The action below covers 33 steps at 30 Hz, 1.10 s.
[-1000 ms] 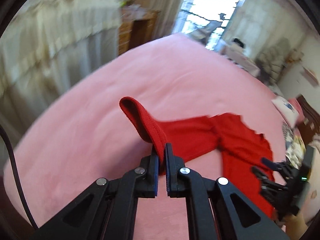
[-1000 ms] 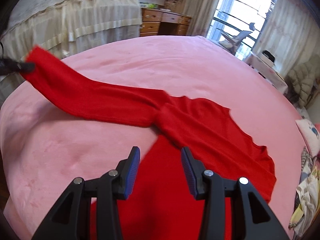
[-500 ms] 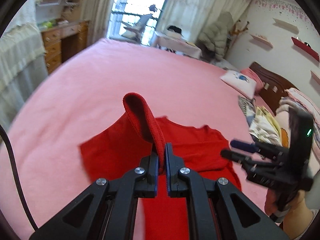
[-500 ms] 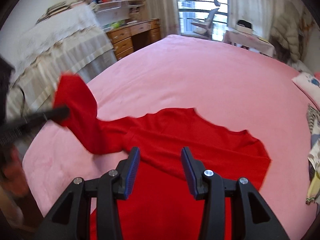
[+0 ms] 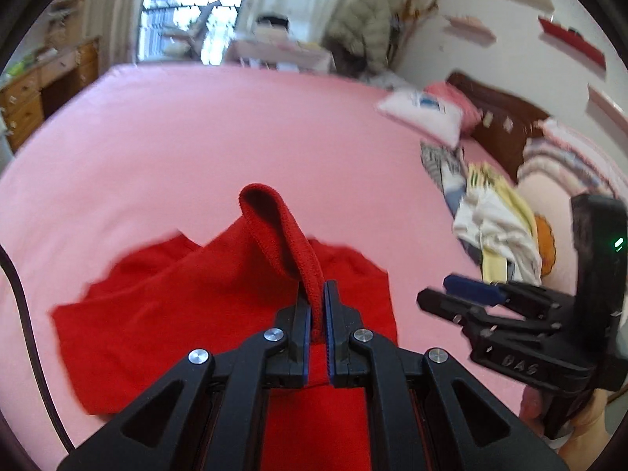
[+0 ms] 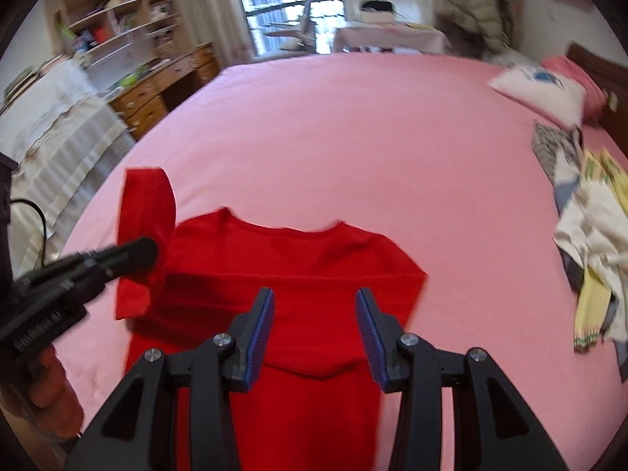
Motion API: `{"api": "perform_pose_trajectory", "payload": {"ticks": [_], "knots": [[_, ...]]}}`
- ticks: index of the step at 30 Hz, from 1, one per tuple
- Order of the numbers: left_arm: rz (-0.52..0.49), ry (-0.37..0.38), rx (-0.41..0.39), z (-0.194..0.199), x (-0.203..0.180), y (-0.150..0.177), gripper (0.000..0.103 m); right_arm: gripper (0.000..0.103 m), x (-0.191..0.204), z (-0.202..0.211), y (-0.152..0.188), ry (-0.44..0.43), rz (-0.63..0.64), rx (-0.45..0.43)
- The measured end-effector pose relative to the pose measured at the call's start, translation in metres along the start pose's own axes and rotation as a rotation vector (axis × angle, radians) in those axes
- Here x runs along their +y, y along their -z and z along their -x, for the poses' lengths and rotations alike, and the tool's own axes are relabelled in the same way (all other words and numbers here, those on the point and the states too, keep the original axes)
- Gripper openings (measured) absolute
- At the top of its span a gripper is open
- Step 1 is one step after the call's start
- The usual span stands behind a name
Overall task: Fold small clothes
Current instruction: 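Grasp the other sleeve cuff with the left tool and lift it over the shirt, then open the left tool to drop the sleeve onto the shirt body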
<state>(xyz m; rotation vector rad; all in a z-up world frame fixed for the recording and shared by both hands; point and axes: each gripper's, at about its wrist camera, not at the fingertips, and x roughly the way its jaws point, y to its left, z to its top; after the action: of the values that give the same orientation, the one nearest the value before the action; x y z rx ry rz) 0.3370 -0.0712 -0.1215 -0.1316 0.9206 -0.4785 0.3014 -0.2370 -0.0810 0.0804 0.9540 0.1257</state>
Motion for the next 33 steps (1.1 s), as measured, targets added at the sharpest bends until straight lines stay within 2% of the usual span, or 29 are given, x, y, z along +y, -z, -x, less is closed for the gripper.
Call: {"api": "perform_pose_trajectory", "payload": {"ticks": [5, 7, 11, 12, 13, 14, 15, 16, 18, 23, 28, 33], "knots": [[-0.010, 0.044, 0.118, -0.065, -0.020, 0.027, 0.004, 0.043, -0.047, -0.029, 0.015, 0.024, -0.080, 0.062], [-0.018, 0.040, 0.166, -0.090, -0.022, 0.041, 0.005, 0.043, -0.057, -0.040, 0.021, 0.024, -0.102, 0.082], [-0.015, 0.044, 0.208, -0.118, -0.015, 0.058, 0.007, 0.043, -0.063, -0.055, 0.030, -0.002, -0.121, 0.103], [-0.007, 0.048, 0.217, -0.121, -0.010, 0.062, 0.016, 0.043, -0.061, -0.059, 0.030, -0.011, -0.117, 0.107], [-0.001, 0.051, 0.221, -0.122, -0.008, 0.062, 0.031, 0.043, -0.059, -0.061, 0.029, -0.021, -0.113, 0.111], [0.009, 0.056, 0.221, -0.121, -0.002, 0.064, 0.040, 0.043, -0.056, -0.064, 0.029, -0.039, -0.105, 0.114], [0.019, 0.059, 0.210, -0.116, 0.004, 0.065, 0.055, 0.043, -0.052, -0.066, 0.027, -0.048, -0.097, 0.114], [0.022, 0.054, 0.193, -0.109, 0.010, 0.065, 0.061, 0.043, -0.049, -0.069, 0.026, -0.054, -0.089, 0.115], [0.015, 0.024, 0.170, -0.096, 0.022, 0.066, 0.062, 0.043, -0.039, -0.076, 0.020, -0.062, -0.069, 0.120], [0.005, -0.045, 0.170, -0.068, 0.056, 0.060, 0.062, 0.043, -0.030, -0.100, 0.013, -0.064, -0.090, 0.164], [-0.038, -0.166, 0.127, -0.022, 0.101, 0.048, 0.062, 0.043, -0.035, -0.118, 0.016, -0.085, -0.132, 0.209], [0.001, -0.278, 0.063, 0.023, 0.160, 0.031, 0.062, 0.043, -0.040, -0.136, 0.022, -0.125, -0.195, 0.283]]}}
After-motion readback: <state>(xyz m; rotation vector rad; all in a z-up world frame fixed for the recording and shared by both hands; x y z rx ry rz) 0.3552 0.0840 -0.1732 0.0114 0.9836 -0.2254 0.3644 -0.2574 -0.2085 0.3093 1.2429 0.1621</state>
